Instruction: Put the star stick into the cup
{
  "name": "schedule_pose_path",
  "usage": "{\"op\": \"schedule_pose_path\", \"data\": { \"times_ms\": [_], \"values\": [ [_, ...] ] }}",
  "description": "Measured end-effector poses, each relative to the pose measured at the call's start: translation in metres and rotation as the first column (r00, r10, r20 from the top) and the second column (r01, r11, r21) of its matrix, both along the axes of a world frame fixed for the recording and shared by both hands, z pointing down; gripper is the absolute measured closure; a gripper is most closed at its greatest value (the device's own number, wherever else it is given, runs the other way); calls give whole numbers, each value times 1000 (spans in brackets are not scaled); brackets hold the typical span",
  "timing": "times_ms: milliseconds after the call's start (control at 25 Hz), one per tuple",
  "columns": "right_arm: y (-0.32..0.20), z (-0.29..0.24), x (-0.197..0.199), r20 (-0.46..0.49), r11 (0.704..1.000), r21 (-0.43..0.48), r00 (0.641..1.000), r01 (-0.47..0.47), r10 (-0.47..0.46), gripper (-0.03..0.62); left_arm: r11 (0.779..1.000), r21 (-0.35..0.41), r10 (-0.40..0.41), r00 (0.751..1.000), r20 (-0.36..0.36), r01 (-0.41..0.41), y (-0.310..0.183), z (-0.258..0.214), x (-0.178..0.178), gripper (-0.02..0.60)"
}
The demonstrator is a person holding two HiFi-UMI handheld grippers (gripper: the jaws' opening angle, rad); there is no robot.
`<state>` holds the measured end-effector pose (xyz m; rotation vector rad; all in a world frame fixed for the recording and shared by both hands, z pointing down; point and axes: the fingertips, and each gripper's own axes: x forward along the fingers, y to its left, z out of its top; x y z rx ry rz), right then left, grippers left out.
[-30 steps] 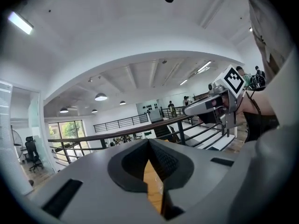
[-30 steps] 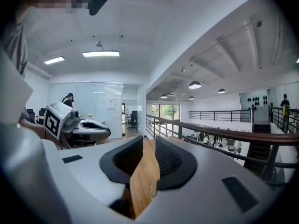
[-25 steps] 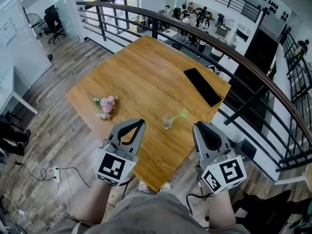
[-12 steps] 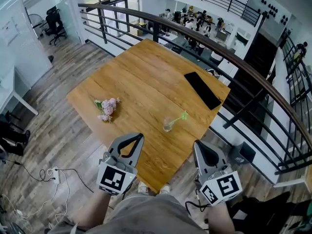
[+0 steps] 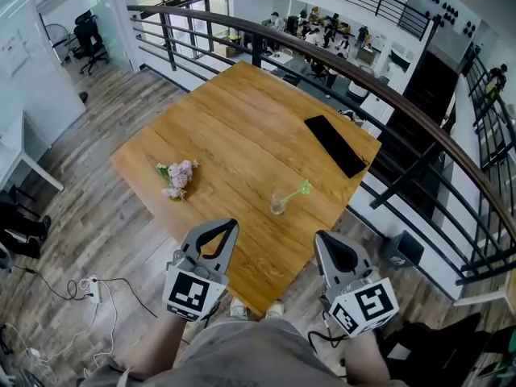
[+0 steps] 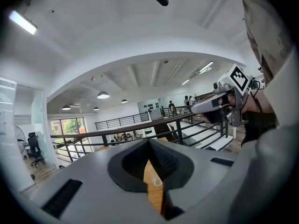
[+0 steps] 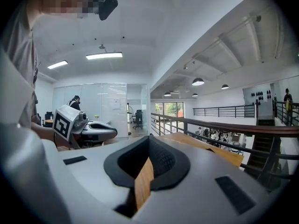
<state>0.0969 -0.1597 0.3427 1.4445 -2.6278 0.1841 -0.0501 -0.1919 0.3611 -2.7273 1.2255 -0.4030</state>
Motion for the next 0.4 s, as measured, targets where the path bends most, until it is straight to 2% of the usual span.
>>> {"op": "schedule_pose_path", "data": {
  "times_ms": [400],
  "values": [
    [-6,0,3,-21,1000,-5,1000,-4,4,565,1000,-5,13,1000,1,-13,-4,-3,2,566]
  ]
}}
